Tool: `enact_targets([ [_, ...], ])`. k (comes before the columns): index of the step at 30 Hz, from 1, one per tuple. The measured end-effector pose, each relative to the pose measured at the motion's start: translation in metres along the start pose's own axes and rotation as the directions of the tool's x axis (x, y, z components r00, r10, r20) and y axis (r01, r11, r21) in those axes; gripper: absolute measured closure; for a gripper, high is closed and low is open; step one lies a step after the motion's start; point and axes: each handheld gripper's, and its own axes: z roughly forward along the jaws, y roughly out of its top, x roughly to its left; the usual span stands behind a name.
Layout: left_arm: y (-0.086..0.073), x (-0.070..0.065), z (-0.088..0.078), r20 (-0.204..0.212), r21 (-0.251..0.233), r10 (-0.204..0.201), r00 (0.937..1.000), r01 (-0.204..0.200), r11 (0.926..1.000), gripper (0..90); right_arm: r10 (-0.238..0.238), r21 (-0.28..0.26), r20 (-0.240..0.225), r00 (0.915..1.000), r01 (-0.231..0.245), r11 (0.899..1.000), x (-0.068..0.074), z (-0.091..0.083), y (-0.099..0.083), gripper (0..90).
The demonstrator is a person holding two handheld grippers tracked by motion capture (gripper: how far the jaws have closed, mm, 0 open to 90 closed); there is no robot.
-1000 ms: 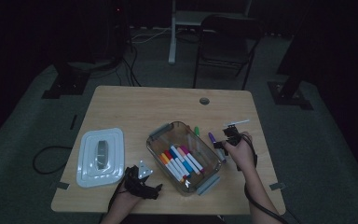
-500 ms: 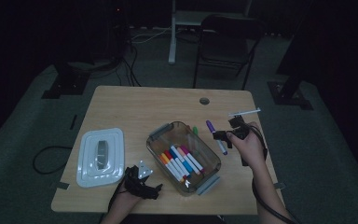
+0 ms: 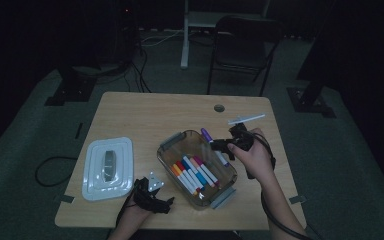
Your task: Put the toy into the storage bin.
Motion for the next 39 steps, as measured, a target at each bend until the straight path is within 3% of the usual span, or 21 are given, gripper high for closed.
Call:
enact_targets([
  [7, 0.0, 0.0, 0.0, 0.0, 0.0, 0.0, 1.0, 0.0, 1.0, 0.5, -0.045, 0.037, -0.058, 0.9973, 0.047, 0.998, 0.025, 0.019, 0.004, 76.3],
  [13, 0.0, 0.0, 0.0, 0.0, 0.0, 0.0, 1.0, 0.0, 1.0, 0.5, -0.066, 0.087, -0.086, 0.9941, 0.073, 0.994, 0.038, 0.039, 0.002, 76.3],
  [14, 0.0, 0.0, 0.0, 0.001, 0.0, 0.0, 1.0, 0.0, 1.0, 0.5, -0.068, 0.113, -0.098, 0.9928, 0.079, 0.99, 0.043, 0.051, 0.0, 76.2],
  [20, 0.0, 0.0, 0.0, -0.002, -0.001, 0.0, 1.0, 0.0, 1.0, 0.5, -0.065, 0.169, -0.118, 0.9908, 0.085, 0.982, 0.05, 0.079, -0.007, 76.3],
  [21, 0.0, 0.0, 0.0, 0.001, 0.002, 0.001, 1.0, -0.001, 1.0, 0.5, -0.063, 0.204, -0.119, 0.9909, 0.086, 0.975, 0.052, 0.091, -0.011, 76.3],
  [25, 0.0, 0.0, 0.0, 0.001, 0.002, 0.001, 1.0, -0.001, 1.0, 0.5, -0.06, 0.252, -0.109, 0.9922, 0.086, 0.964, 0.055, 0.107, -0.016, 76.2],
  [33, 0.0, 0.0, 0.0, 0.0, -0.001, 0.0, 1.0, 0.0, 1.0, 0.5, -0.048, 0.372, -0.088, 0.9949, 0.078, 0.925, 0.054, 0.135, -0.026, 74.4],
  [37, 0.0, 0.0, 0.0, 0.0, 0.0, 0.0, 1.0, 0.0, 1.0, 0.5, -0.057, 0.358, -0.092, 0.9941, 0.086, 0.93, 0.052, 0.133, -0.025, 69.1],
  [39, 0.0, 0.0, 0.0, 0.0, 0.0, 0.0, 1.0, 0.0, 1.0, 0.5, -0.059, 0.334, -0.1, 0.9932, 0.089, 0.938, 0.052, 0.126, -0.022, 67.2],
])
